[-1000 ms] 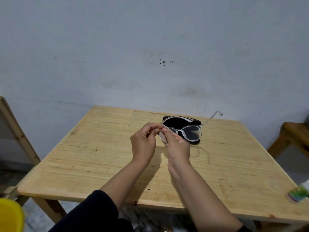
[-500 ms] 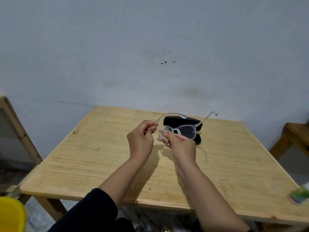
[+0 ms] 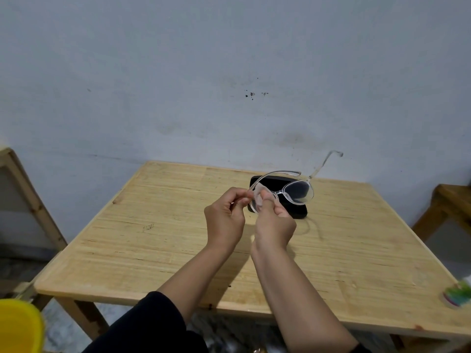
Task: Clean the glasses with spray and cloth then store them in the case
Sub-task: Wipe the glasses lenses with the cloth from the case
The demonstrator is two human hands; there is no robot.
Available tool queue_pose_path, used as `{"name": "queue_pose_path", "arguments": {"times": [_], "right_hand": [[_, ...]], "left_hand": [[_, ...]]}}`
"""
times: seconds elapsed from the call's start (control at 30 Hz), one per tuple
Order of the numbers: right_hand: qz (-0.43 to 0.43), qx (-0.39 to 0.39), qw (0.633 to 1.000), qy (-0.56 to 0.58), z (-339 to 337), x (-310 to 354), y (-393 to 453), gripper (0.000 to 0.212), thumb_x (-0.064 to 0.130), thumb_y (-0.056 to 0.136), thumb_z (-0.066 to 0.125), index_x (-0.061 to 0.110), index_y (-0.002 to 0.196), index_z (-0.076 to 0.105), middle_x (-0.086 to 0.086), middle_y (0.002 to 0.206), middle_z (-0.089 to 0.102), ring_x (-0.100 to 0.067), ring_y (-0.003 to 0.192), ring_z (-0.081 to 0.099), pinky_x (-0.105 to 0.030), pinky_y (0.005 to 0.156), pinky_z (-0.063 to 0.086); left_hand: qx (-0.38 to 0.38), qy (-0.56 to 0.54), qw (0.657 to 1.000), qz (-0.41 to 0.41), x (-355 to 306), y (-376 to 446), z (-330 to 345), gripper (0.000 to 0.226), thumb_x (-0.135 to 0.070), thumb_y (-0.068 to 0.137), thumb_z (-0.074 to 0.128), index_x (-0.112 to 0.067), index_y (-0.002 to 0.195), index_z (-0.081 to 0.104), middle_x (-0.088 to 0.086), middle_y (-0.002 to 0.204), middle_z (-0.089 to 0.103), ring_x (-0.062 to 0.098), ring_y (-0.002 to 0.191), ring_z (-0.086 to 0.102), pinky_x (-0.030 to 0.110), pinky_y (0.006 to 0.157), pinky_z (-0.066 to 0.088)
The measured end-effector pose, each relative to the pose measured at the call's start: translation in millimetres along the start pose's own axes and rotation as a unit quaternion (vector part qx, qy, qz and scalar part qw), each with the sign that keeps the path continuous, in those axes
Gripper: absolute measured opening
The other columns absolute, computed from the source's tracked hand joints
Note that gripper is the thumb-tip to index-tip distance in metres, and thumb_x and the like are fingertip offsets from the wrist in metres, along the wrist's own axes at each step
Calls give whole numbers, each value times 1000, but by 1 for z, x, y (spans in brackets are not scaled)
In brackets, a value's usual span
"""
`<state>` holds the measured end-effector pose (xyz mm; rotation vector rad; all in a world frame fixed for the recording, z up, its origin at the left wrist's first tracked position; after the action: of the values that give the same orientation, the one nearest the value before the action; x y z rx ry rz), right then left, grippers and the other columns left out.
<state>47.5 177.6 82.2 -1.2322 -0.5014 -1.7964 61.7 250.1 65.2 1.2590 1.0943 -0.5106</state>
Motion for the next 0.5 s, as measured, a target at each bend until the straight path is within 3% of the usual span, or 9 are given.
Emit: {"name": "queue_pose_path", "arguments": {"times": [0.1, 0.27, 0.4, 0.5], "right_hand": [[2, 47, 999, -19, -1, 0, 1, 18, 8, 87, 60, 17, 76, 72, 7, 75, 72, 1, 67, 68, -7, 62, 50], [32, 110, 991, -65, -6, 2, 10, 23, 4, 80, 65, 13, 58, 63, 10, 44, 60, -1, 47, 58, -11, 55, 46], [46, 152, 979, -127, -8, 3, 16, 25, 3, 72, 66, 10, 48, 60, 2, 45, 55, -12, 50, 50, -22, 61, 41], [38, 177, 969, -170, -10, 8, 16, 12, 6, 70, 67, 4, 58, 68, -3, 50, 56, -11, 50, 49, -21, 57, 39]], "left_hand": [[3, -14, 1000, -1, 0, 2, 0, 21, 7, 82, 59, -10, 80, 70, -13, 73, 67, -9, 56, 55, 3, 57, 37], [-11, -11, 1000, -18, 7, 4, -4, 20, 2, 81, 62, -17, 80, 72, -21, 73, 68, -7, 64, 61, 7, 61, 44], [-4, 4, 1000, -25, 9, 7, -8, 20, -2, 82, 63, -20, 81, 72, -18, 76, 69, -8, 69, 62, 8, 66, 45], [-12, 19, 1000, -22, 9, 10, -11, 18, -4, 83, 63, -19, 82, 72, -16, 76, 69, -8, 71, 62, 8, 66, 45]]}}
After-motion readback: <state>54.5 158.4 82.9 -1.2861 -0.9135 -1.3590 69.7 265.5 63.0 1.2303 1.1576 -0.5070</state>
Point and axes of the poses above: each hand's wrist, its own y-axis towards the middle knuckle, its own z-axis out of the palm, x = y × z, the point moved 2 cm from there along y, towards the middle knuckle
